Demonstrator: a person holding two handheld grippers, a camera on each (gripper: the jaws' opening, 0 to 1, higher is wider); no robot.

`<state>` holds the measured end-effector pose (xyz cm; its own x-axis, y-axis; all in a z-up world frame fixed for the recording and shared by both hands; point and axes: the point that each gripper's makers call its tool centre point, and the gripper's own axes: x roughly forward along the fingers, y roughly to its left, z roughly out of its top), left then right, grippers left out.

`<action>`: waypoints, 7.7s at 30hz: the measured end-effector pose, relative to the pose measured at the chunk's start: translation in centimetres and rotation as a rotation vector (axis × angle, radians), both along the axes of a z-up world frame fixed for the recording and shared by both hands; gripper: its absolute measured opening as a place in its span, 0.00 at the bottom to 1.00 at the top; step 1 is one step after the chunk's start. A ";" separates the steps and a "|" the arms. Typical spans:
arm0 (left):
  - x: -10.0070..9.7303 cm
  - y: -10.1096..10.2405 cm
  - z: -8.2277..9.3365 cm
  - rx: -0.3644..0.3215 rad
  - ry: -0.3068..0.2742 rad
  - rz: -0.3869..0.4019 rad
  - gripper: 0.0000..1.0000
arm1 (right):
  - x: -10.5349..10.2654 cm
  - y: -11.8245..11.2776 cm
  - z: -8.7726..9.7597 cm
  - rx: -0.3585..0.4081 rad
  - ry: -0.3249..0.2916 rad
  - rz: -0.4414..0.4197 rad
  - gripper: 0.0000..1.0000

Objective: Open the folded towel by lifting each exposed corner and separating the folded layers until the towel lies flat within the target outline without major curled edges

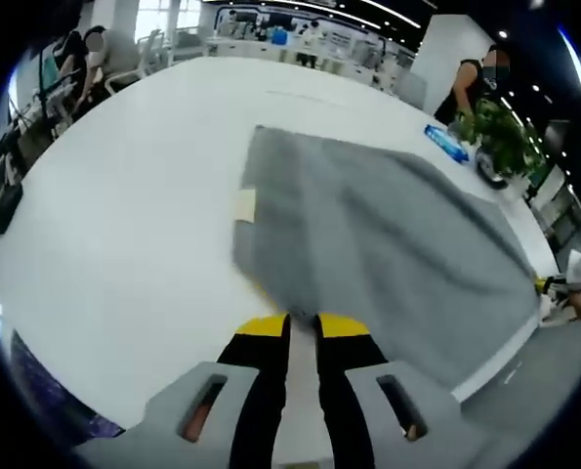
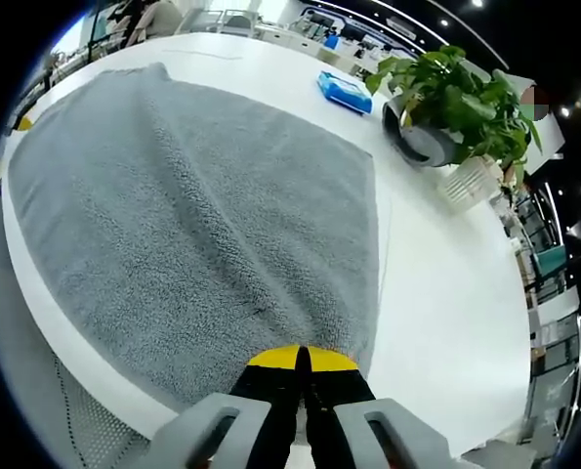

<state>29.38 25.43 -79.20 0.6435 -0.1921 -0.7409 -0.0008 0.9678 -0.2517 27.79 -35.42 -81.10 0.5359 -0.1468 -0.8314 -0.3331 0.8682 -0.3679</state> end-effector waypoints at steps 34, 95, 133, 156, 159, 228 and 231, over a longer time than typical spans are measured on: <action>7.6 -10.8 4.1 0.083 -0.061 -0.257 0.03 | 0.0 -0.1 0.0 -0.007 0.000 0.005 0.00; 3.9 -3.4 0.6 0.142 -0.018 -0.117 0.04 | -0.1 -0.2 0.0 -0.012 -0.001 0.002 0.00; -4.1 2.2 3.4 0.167 -0.098 0.096 0.11 | 2.0 1.4 2.5 0.377 -0.154 -0.158 0.14; 1.9 -3.3 -0.7 0.176 -0.020 -0.268 0.32 | 6.0 9.3 0.4 0.402 0.002 0.179 0.57; 2.0 -3.2 -0.8 0.189 -0.022 -0.300 0.32 | 5.7 9.3 -0.1 0.416 0.009 0.161 0.58; 14.2 -0.2 -0.6 0.253 -0.099 -0.295 0.41 | 17.9 10.3 -0.1 0.470 -0.111 0.186 0.80; 13.9 -0.3 -0.6 0.208 -0.113 -0.268 0.46 | 17.4 10.0 -0.1 0.474 -0.114 0.170 0.88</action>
